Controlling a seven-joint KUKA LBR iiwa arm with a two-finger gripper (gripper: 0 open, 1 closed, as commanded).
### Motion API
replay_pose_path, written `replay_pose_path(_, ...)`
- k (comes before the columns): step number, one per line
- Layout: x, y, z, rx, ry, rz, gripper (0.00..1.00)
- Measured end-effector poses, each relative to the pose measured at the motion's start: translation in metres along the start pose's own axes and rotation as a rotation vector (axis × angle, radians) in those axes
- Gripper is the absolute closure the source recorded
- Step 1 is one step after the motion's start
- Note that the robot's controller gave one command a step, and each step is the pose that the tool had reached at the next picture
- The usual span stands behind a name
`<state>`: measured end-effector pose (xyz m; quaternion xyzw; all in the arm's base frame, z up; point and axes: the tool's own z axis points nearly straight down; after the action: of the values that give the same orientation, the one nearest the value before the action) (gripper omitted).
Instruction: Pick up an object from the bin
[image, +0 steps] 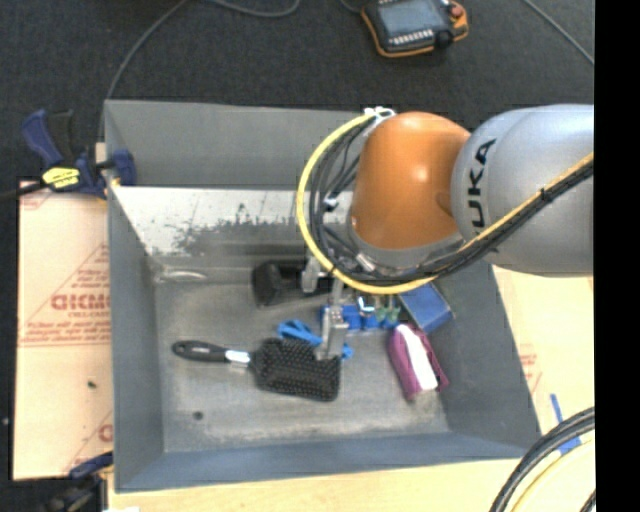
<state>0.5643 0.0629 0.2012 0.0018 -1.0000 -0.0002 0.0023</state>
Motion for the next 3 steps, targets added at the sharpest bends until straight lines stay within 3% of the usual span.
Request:
replay_pose_path(1,-0.002,0.0,-0.004,-0.001,-0.008,0.002,0.0)
replay_pose_path(2,0.033,-0.011,0.129,-0.002,-0.014,0.015,0.0)
replay_pose_path(3,0.039,-0.01,0.131,-0.003,-0.017,0.145,0.0)
